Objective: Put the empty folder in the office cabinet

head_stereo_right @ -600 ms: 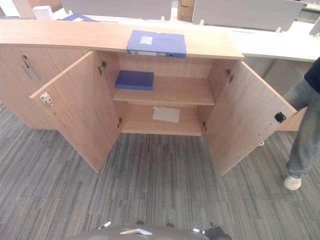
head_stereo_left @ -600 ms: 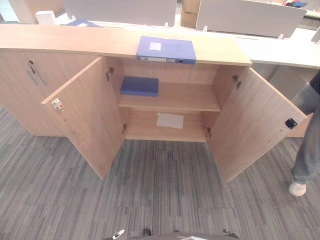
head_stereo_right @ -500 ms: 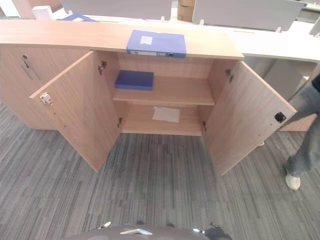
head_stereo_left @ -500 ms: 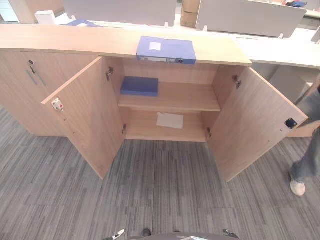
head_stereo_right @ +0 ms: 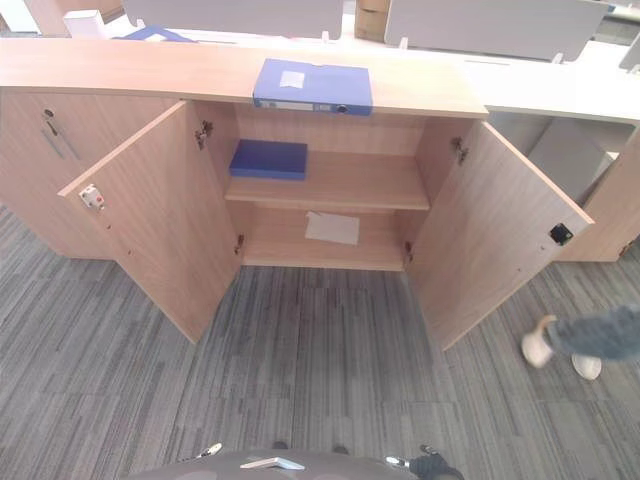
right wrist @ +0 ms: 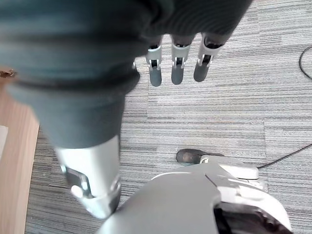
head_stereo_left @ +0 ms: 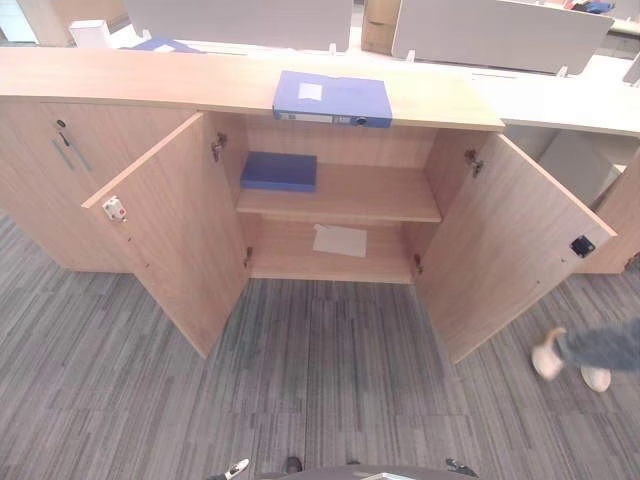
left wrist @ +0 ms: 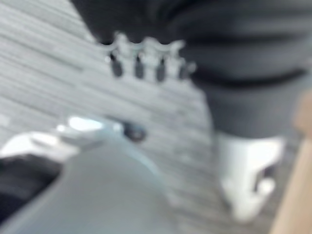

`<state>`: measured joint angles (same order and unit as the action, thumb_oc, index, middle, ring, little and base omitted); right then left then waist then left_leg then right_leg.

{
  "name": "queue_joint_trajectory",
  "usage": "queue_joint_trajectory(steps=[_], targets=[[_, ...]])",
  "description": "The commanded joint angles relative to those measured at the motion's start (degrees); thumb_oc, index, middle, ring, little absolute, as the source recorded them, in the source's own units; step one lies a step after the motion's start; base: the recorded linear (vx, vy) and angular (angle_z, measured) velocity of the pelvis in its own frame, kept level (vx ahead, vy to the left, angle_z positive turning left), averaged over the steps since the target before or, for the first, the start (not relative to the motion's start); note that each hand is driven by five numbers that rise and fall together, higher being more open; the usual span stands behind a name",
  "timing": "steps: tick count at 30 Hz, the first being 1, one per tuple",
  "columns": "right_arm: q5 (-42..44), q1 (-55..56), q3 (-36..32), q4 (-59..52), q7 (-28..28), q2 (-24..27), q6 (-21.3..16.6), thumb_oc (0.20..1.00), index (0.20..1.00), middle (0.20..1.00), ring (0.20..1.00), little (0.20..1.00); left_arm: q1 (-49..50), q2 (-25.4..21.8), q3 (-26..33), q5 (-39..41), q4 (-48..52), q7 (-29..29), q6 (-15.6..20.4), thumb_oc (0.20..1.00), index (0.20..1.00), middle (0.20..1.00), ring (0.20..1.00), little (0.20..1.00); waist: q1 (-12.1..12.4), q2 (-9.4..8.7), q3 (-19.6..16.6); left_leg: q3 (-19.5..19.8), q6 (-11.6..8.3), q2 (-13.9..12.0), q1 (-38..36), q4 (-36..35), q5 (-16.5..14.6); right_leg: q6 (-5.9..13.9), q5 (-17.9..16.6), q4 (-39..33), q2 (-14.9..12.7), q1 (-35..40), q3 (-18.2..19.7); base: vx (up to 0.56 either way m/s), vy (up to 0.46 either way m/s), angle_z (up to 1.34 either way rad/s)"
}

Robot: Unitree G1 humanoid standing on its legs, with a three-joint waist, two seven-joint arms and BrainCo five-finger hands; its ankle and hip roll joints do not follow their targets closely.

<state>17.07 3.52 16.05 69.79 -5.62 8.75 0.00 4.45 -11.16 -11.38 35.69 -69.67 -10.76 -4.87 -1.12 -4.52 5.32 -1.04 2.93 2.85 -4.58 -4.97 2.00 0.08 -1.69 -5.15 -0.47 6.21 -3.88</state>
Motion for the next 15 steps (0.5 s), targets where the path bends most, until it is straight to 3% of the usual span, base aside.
queue_joint_trajectory(steps=[1, 15], targets=[[1.6, -2.9, 0.2, -1.1, 0.6, 1.4, -0.2, 1.0, 1.0, 1.0, 1.0, 1.0, -3.2, 3.8, -1.7, 0.4, -2.4, -0.3, -0.5, 1.0, 1.0, 1.0, 1.0, 1.0, -0.1, 3.11, 1.6, -3.1, 0.02, 1.2, -2.4, 0.0, -6.6, 3.08, 2.4, 0.2, 2.2, 0.9, -1.0, 0.0, 0.0, 0.0], [-0.7, -3.1, 0.3, -0.9, 1.5, 1.7, 0.4, 1.0, 1.0, 1.0, 1.0, 1.0, -3.3, 3.9, -2.3, 1.2, -1.5, 0.2, -2.2, 1.0, 1.0, 1.0, 1.0, 1.0, -0.1, 3.45, 1.5, -2.9, -0.13, 1.3, -2.5, 0.0, -6.5, 3.23, 2.4, 0.2, 2.1, 0.9, -1.1, 0.0, 0.0, 0.0]])
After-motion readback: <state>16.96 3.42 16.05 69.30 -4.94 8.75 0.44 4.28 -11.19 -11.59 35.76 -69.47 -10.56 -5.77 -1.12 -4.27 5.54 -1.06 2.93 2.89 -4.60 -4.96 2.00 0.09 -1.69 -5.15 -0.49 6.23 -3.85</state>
